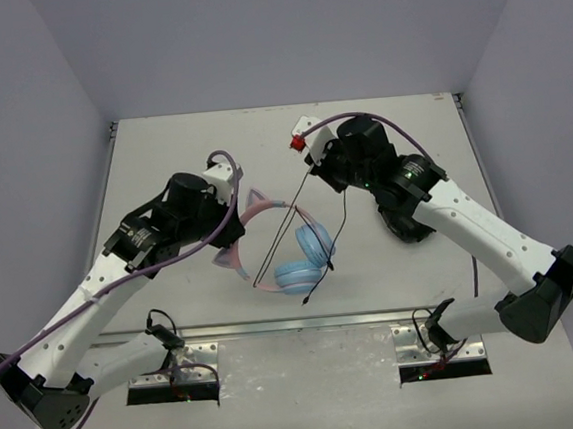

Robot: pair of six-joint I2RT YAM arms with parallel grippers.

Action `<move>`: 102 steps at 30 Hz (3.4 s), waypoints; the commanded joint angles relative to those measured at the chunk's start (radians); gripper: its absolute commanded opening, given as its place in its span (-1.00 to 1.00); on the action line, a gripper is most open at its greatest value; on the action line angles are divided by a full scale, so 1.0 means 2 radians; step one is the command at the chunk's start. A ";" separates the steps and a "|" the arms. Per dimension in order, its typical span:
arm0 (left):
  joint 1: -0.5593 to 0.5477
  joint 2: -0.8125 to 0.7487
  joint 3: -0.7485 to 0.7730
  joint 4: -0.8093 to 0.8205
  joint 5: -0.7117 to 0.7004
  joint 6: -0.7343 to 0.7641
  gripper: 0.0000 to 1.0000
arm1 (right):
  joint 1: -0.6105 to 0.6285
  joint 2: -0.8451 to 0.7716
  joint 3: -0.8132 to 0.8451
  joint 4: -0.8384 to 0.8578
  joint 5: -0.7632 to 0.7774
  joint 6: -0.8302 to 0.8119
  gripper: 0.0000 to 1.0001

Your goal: Wrap the headphones

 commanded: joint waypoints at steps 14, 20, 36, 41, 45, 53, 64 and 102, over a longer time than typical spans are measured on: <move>-0.008 -0.016 0.116 0.023 0.037 -0.008 -0.99 | -0.024 -0.008 -0.073 0.041 -0.121 0.039 -0.97; -0.008 -0.018 0.149 0.050 -0.027 -0.062 -0.99 | -0.024 -0.030 -0.099 0.107 -0.192 0.122 -0.72; -0.008 0.081 0.430 -0.027 -0.186 -0.192 -0.99 | -0.005 0.102 -0.094 0.445 -0.348 0.444 -0.91; -0.008 0.083 0.455 -0.007 -0.235 -0.216 -0.99 | 0.021 0.145 -0.078 0.500 -0.352 0.487 -0.91; -0.008 0.100 0.488 -0.028 -0.291 -0.226 -0.99 | 0.038 0.158 -0.088 0.535 -0.353 0.507 -0.89; -0.008 0.125 0.512 -0.066 -0.353 -0.250 -0.99 | 0.059 0.144 -0.145 0.560 -0.341 0.519 -0.89; -0.001 0.146 0.493 -0.068 -0.411 -0.268 -0.99 | 0.069 0.096 -0.250 0.587 -0.325 0.532 -0.97; -0.088 0.091 0.001 0.115 -0.161 -0.053 -0.99 | 0.150 -0.030 0.042 -0.107 -0.044 0.007 -0.97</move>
